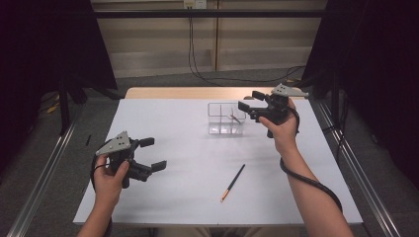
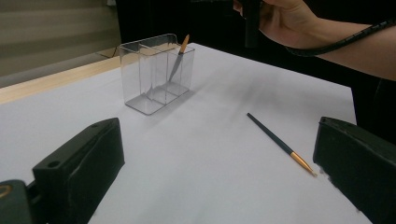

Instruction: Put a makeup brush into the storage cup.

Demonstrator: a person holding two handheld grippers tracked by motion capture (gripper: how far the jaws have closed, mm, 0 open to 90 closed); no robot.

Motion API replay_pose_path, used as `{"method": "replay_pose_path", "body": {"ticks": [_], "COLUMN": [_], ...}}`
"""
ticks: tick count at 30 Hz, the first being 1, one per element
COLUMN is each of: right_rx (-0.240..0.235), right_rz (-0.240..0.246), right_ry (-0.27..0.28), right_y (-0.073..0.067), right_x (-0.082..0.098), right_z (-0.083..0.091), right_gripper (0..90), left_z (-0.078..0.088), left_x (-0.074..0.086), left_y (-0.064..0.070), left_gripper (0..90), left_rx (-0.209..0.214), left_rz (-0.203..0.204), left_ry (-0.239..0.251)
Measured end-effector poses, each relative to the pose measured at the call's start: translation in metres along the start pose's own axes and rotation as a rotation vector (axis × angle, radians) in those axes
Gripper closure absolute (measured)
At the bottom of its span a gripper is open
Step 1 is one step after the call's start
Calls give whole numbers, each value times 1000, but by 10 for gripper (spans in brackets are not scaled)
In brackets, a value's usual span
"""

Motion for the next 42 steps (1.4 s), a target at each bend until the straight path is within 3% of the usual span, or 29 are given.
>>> {"method": "replay_pose_path", "body": {"ticks": [9,42], "right_rx": [-44,-110], "right_rz": [4,1], "right_ry": [8,-36], "right_y": [-16,-42], "right_x": [0,22], "right_z": [2,21], "right_gripper": [109,46], "left_z": [-1,-3], "left_x": [1,1], "left_y": [0,2], "left_gripper": [17,17], "left_rx": [1,6], "left_rz": [-4,-3], "left_ry": [-7,-12]}}
Point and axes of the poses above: each handheld gripper's, and its own axes: z roughly backward along the jaws, x roughly out of its underside, y roughly to its right, the point moved 6 cm from there along -z, roughly forward along the jaws, and after that the axes turned 13 degrees about -x, right-handed, at the moved point
